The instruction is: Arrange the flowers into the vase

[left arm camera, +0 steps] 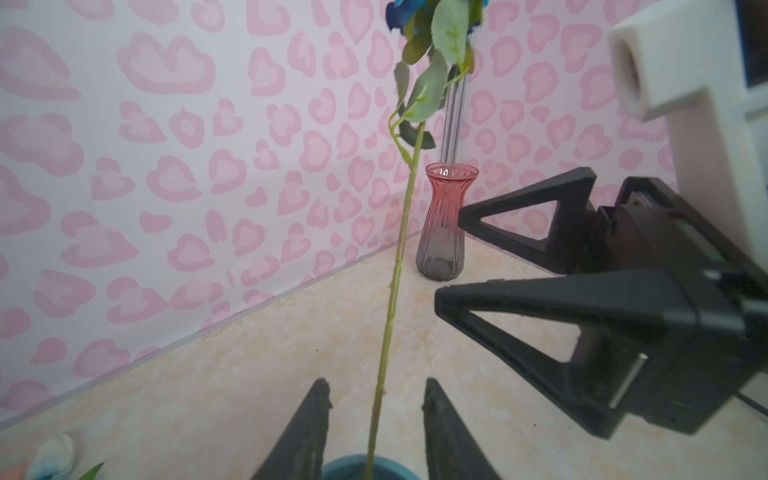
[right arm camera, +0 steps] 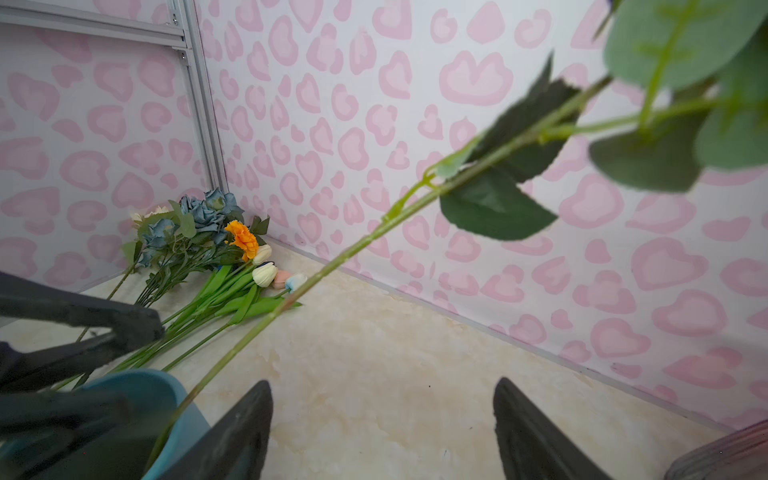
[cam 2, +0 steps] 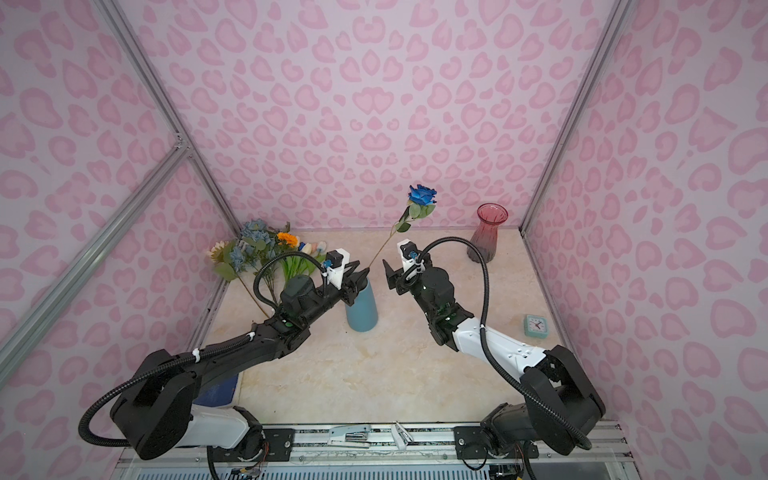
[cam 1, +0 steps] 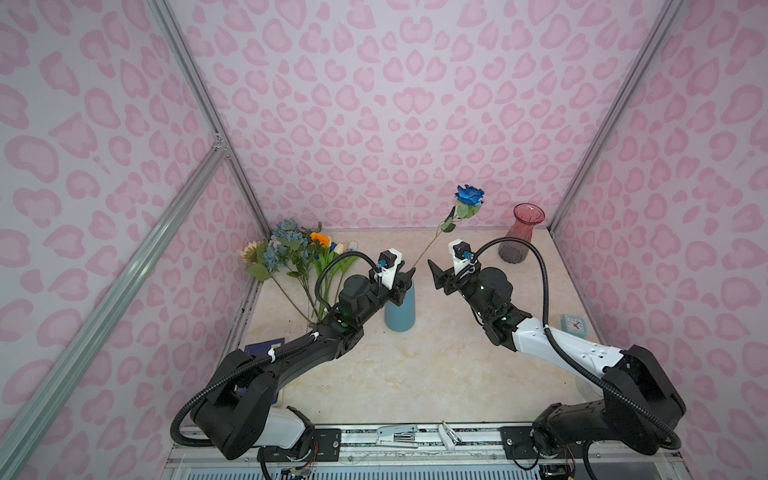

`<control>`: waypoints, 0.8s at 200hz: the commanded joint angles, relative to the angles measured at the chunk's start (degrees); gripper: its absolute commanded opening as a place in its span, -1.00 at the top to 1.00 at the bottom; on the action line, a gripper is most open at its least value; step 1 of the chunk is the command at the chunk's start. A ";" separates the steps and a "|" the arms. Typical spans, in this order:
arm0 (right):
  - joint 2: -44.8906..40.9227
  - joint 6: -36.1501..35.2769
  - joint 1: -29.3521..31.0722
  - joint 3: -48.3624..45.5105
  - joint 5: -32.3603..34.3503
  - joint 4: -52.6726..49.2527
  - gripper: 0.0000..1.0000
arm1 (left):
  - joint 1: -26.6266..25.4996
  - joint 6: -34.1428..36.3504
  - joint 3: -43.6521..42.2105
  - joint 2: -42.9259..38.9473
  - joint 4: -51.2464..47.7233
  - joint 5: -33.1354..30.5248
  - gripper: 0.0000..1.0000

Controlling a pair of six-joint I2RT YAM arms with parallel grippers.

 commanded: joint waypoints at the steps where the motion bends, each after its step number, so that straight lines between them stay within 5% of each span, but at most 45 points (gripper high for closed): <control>1: 0.49 0.23 0.05 0.39 -0.48 1.87 -0.65 | -0.03 1.25 -0.63 -1.04 1.45 -1.06 0.47; 26: 0.26 0.32 0.04 0.79 -0.98 1.66 -0.66 | -0.03 1.10 -1.23 -0.47 1.55 -1.75 0.70; 96: -0.08 -0.76 0.13 3.43 -11.91 -0.79 -0.67 | -0.03 0.99 -2.84 -2.66 2.78 -4.83 0.72; 160: 1.52 -1.26 0.74 4.06 -12.77 -1.07 -0.65 | 4.69 1.22 0.17 -12.65 -9.46 -14.94 0.29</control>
